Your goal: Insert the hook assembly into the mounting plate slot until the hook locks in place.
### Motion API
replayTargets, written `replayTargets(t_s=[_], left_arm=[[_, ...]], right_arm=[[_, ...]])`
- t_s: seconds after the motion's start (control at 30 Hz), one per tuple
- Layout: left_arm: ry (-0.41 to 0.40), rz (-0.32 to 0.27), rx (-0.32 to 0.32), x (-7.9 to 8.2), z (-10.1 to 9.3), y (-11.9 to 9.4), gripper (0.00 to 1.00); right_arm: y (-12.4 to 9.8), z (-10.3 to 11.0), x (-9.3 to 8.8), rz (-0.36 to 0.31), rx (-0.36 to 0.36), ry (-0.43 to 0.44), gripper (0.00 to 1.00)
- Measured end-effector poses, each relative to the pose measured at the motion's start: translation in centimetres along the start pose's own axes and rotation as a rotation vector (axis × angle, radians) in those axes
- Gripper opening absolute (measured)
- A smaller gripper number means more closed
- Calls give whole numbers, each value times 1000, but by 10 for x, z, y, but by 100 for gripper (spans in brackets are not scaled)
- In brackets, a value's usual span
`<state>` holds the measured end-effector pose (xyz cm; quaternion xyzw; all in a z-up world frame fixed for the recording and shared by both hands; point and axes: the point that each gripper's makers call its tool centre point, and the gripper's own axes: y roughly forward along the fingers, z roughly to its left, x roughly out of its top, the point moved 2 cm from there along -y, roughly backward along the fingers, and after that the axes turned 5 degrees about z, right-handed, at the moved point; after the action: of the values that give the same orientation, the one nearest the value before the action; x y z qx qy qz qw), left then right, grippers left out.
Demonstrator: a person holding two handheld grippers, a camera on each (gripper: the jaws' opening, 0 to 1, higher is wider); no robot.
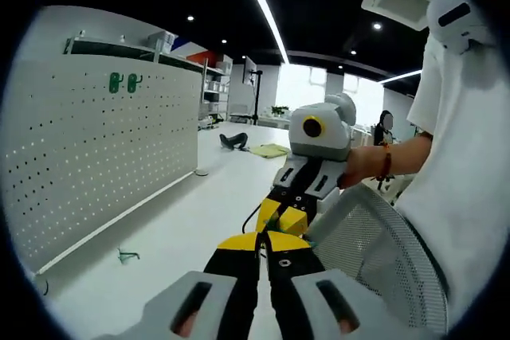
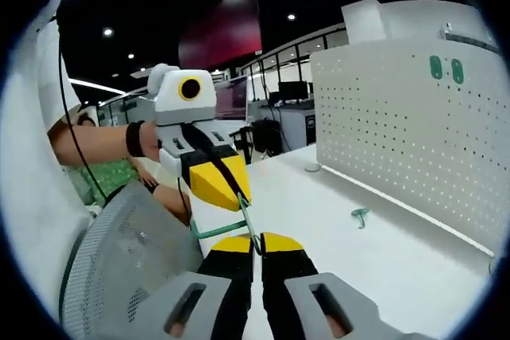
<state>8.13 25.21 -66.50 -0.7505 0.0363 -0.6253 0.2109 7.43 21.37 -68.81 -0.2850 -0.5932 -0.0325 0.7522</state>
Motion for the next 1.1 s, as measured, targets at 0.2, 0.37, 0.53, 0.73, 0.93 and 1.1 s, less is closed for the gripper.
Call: replayTargets(t_s=[0.2, 0.37, 0.53, 0.73, 0.93, 1.1], left_arm=[[-19, -1, 30, 1, 0, -3, 6], [-29, -26, 47, 4, -2, -6, 7], [-31, -31, 64, 1, -8, -9, 12], [-77, -90, 74, 6, -15, -4, 14], [-145, -183, 101, 17, -17, 0, 16], [-200, -214, 111, 22, -14, 6, 11]], right_arm=[[-1, -4, 6, -29, -29, 22, 1], [-4, -11, 10, -51, -69, 46, 1], [-7, -18, 16, -82, -115, 66, 1], [-10, -24, 21, -108, -156, 70, 1], [-12, -27, 25, -142, -197, 99, 1], [-16, -30, 31, -180, -238, 127, 1]])
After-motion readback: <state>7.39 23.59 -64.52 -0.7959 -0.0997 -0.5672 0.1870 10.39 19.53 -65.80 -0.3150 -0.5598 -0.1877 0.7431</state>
